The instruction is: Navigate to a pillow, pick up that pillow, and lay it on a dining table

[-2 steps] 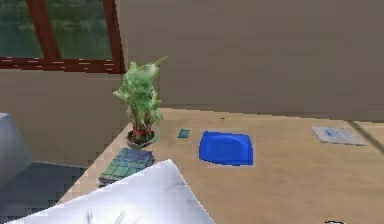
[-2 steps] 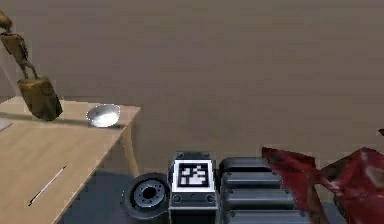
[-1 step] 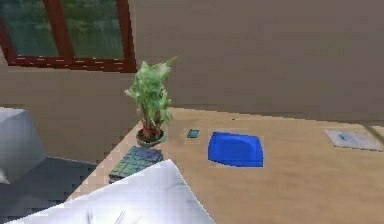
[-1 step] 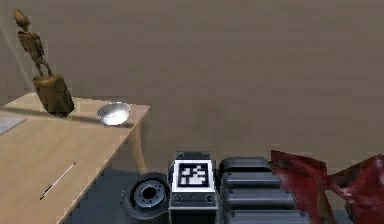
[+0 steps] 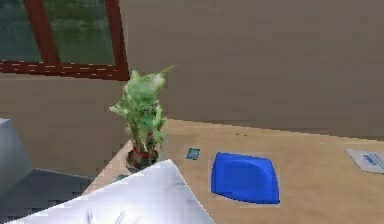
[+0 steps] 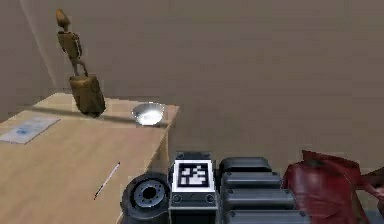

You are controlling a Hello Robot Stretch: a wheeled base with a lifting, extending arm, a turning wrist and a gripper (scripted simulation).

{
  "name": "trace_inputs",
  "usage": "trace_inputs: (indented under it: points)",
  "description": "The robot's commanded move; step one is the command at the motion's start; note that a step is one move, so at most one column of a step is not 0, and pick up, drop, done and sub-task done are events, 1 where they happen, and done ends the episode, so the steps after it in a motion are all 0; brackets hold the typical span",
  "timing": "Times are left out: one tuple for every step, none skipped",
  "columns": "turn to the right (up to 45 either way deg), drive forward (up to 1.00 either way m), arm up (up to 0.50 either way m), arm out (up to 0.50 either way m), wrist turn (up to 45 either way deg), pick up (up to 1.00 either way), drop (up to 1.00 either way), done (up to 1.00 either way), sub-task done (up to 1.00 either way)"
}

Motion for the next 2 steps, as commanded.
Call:
trace_inputs:
  points:
    - [45.0, 0.0, 0.0, 0.0, 0.0, 0.0, 0.0, 0.0, 0.0]
    - [15.0, 0.0, 0.0, 0.0, 0.0, 0.0, 0.0, 0.0, 0.0]
